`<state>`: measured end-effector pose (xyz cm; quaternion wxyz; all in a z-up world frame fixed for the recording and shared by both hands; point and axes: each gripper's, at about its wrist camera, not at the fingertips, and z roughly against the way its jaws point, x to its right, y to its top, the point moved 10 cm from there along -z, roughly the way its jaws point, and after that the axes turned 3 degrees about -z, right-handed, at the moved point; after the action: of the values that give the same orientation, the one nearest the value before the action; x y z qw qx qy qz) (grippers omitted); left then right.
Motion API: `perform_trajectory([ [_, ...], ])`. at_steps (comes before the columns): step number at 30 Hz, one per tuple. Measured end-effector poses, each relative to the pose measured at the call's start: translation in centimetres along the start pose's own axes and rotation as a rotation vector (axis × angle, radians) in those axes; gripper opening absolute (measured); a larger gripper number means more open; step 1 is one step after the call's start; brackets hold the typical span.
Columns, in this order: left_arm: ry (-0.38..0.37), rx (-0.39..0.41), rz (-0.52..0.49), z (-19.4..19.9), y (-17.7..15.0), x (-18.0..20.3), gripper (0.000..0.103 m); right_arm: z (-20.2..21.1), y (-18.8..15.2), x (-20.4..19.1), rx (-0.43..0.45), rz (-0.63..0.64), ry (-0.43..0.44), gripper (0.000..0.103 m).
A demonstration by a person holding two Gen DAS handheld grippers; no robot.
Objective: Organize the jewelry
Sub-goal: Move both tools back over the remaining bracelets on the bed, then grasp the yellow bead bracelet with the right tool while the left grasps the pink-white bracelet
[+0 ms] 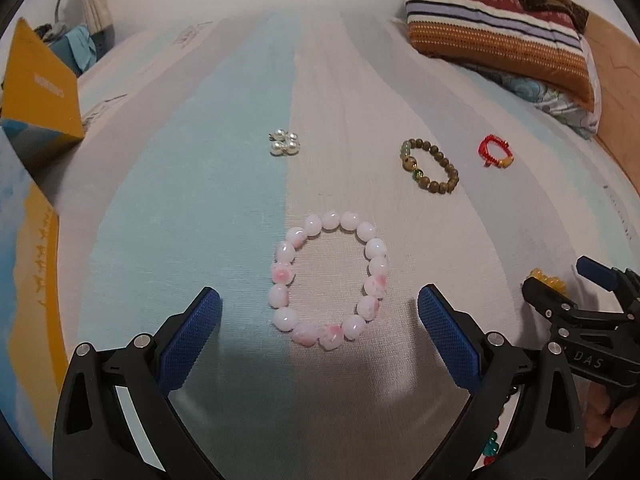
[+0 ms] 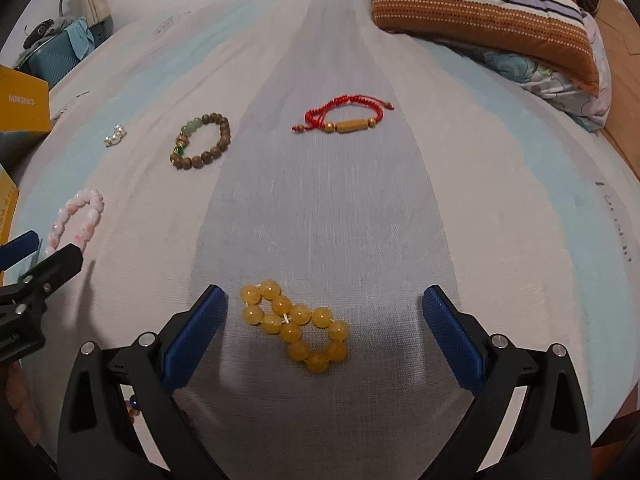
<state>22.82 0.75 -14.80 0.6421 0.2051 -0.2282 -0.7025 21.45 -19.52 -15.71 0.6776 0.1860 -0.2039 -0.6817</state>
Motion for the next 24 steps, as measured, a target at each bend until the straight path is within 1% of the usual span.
perform_trajectory([
  [4,0.005,-0.003,-0.005,-0.6,0.0,0.1,0.096,-0.1,-0.4,0.1,-0.013,-0.001,0.016,0.085],
  [5,0.004,-0.004,0.000,-0.7,0.1,0.0,0.095,0.0,-0.4,0.1,-0.014,-0.002,0.018,0.081],
  [6,0.008,-0.006,0.002,-0.9,0.0,-0.1,0.091,0.0,-0.5,0.1,-0.015,-0.001,0.021,0.076],
  [7,0.017,-0.007,0.000,-0.9,0.0,-0.2,0.084,0.0,-0.5,0.1,-0.016,-0.001,0.024,0.074],
  [8,0.034,-0.006,-0.011,-0.9,0.0,-0.3,0.080,0.1,-0.6,0.1,-0.019,0.001,0.030,0.068],
  [9,0.046,-0.007,-0.025,-0.8,-0.1,-0.3,0.071,0.1,-0.7,0.0,-0.022,0.006,0.031,0.061],
  [10,0.040,-0.008,-0.027,-0.7,-0.1,-0.2,0.062,0.2,-0.7,0.0,-0.022,0.011,0.031,0.057],
  [11,0.038,-0.011,-0.026,-0.5,-0.2,-0.2,0.058,0.3,-0.7,0.0,-0.022,0.015,0.032,0.050],
  [12,0.036,-0.012,-0.020,-0.3,-0.2,-0.3,0.049,0.4,-0.8,0.0,-0.024,0.015,0.033,0.042],
  [13,0.030,-0.012,-0.017,-0.2,-0.2,-0.3,0.041,0.5,-0.9,0.0,-0.024,0.016,0.029,0.038],
  [14,0.023,-0.013,-0.015,-0.1,-0.3,-0.3,0.037,0.5,-1.0,0.0,-0.023,0.019,0.025,0.034],
  [15,0.021,-0.016,-0.013,0.0,-0.3,-0.4,0.031,0.6,-1.0,0.0,-0.025,0.018,0.027,0.025],
  [16,0.019,-0.017,-0.013,0.0,-0.4,-0.4,0.028,0.6,-1.0,0.0,-0.026,0.015,0.029,0.020],
  [18,0.015,-0.021,-0.014,0.1,-0.5,-0.4,0.022,0.6,-1.0,0.0,-0.026,0.013,0.031,0.017],
  [21,0.006,-0.017,-0.010,0.6,-0.4,-0.5,0.015,0.8,-0.7,0.3,-0.019,-0.005,0.043,0.016],
  [22,0.000,-0.013,-0.009,0.8,-0.3,-0.4,0.011,0.9,-0.7,0.3,-0.016,-0.008,0.045,0.016],
  [24,-0.010,-0.003,-0.007,1.3,-0.2,-0.3,0.011,1.1,-0.5,0.4,-0.009,-0.007,0.044,0.015],
])
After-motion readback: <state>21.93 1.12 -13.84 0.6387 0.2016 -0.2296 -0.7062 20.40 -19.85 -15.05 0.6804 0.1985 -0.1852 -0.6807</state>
